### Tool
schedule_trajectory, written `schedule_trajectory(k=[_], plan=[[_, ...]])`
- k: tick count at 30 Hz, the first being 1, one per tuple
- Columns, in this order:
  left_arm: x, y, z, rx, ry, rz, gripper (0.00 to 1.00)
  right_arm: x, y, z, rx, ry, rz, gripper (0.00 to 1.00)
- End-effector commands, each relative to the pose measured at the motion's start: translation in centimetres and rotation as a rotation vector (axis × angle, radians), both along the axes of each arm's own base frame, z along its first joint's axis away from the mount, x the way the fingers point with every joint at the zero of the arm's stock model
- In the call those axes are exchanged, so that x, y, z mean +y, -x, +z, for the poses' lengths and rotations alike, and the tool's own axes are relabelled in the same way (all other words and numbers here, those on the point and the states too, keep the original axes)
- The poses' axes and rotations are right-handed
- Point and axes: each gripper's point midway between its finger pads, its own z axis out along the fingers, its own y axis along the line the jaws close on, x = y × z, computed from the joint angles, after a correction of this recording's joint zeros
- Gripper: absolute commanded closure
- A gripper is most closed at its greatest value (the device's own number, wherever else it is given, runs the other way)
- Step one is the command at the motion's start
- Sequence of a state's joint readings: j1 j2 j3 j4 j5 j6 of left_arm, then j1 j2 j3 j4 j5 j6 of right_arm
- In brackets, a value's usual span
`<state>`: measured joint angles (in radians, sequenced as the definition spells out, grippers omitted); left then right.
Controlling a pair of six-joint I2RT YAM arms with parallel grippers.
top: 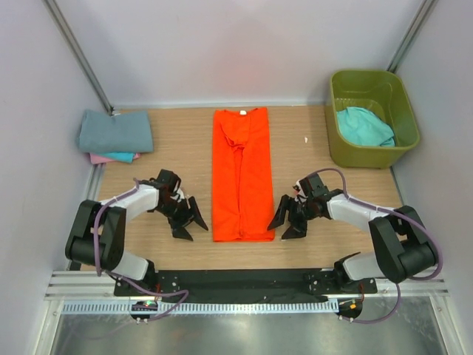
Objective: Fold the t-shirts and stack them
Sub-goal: Fold the tshirt
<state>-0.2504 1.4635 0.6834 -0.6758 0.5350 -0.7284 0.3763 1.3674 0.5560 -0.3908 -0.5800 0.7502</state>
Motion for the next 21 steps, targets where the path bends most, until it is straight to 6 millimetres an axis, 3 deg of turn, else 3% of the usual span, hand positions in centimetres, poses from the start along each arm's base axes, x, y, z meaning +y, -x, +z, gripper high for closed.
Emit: schedule_trajectory(k=[1, 7, 16, 21], plan=[[-0.9, -1.9, 0.2, -0.034, 0.041, 0.003, 0.35, 1.3, -1.1, 0.5, -0.009, -0.048, -0.012, 0.31], [-1.8, -2.1, -0.4, -0.029, 0.05, -0.009, 0.43, 1.5, -0.7, -0.7, 0.03, -0.054, -0.012, 0.36], [-3.5, -2.3, -1.0, -0.015, 0.081, -0.005, 0.44, 1.4, -0.7, -1.4, 0.036, -0.045, -0.025, 0.39], [-5.3, -2.4, -0.9, -0.015, 0.114, -0.039, 0.49, 1.5, -1.0, -1.4, 0.022, -0.039, -0.023, 0.39]])
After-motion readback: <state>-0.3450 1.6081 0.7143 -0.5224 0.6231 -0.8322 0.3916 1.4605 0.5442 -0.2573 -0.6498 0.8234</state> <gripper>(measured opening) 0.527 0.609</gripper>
